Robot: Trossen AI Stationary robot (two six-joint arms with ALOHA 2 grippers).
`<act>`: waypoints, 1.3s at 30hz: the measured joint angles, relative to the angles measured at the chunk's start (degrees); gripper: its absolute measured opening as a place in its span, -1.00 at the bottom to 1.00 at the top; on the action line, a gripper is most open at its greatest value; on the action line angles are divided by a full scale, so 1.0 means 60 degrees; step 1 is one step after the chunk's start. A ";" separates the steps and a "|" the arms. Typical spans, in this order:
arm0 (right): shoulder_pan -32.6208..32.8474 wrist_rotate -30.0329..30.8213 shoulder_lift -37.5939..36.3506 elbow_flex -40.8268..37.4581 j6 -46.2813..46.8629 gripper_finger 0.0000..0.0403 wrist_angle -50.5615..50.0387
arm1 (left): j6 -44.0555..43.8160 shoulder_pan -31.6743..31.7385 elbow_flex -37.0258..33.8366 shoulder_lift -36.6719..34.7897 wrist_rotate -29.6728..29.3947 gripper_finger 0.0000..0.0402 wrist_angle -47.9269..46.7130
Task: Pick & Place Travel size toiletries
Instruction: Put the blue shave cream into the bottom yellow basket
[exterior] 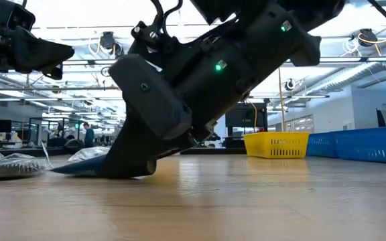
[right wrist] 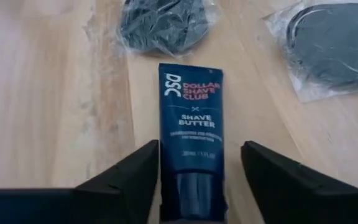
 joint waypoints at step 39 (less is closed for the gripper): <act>0.3866 -0.6261 -0.9049 -0.3436 1.8246 -0.37 -1.3731 | -0.0001 -0.0001 -0.0004 0.0000 -0.0002 -0.84 0.0000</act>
